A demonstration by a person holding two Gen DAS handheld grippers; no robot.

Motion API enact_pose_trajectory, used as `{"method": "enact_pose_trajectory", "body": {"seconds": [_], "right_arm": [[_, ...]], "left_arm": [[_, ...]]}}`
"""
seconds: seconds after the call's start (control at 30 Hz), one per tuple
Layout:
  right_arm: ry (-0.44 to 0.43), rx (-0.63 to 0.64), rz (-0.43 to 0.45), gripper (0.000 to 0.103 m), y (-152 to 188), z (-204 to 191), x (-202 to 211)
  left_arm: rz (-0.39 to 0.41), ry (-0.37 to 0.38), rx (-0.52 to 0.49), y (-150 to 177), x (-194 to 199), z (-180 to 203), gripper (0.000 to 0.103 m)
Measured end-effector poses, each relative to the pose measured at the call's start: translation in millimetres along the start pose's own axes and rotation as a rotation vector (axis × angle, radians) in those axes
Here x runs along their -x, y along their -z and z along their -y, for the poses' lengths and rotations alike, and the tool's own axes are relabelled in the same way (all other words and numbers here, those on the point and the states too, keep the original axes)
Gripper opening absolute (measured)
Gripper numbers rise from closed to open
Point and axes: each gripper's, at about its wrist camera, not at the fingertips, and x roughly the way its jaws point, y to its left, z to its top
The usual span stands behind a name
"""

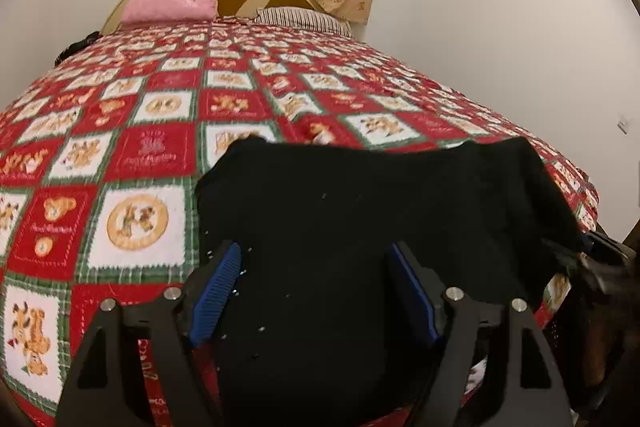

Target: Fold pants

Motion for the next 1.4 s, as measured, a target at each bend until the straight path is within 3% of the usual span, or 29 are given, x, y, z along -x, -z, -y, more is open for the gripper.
{"method": "enact_pose_trajectory", "body": {"seconds": [0.07,0.13,0.27,0.43,0.53,0.7,0.83,1.1,1.2,1.33,1.4], "right_arm": [[-0.022,-0.066,-0.022,0.071,-2,18,1],[0.01,-0.048,0.006,0.071,-9,18,8],[0.039,-0.057,0.094,0.071,-27,14,24],[-0.093,-0.015,0.16,0.071,-54,-2,19],[-0.158,0.015,0.139,0.07,-61,-11,1],[-0.049,0.031,0.07,0.062,-58,2,-34],[-0.104,-0.045,0.022,0.062,-52,27,-50],[-0.075,-0.048,0.056,0.063,-50,28,-29],[-0.029,-0.017,0.132,0.063,-47,25,-1],[-0.086,0.1,0.208,0.062,-35,6,34],[-0.132,0.184,0.197,0.062,-24,-12,40]], "left_arm": [[-0.002,-0.027,-0.011,3,0,-3,0.088],[-0.015,-0.04,0.003,6,-2,-8,0.093],[-0.034,-0.005,0.051,9,-3,-17,0.093],[-0.033,-0.011,0.048,10,-2,-17,0.093],[-0.035,-0.012,0.047,11,-2,-17,0.094],[-0.041,-0.012,0.047,10,-2,-19,0.095],[-0.043,-0.013,0.042,10,-4,-18,0.098],[-0.049,-0.032,0.041,9,1,-19,0.098],[-0.046,-0.045,0.038,9,3,-19,0.099],[-0.044,-0.065,0.028,8,3,-17,0.1],[-0.049,-0.068,0.033,8,1,-17,0.1]]}}
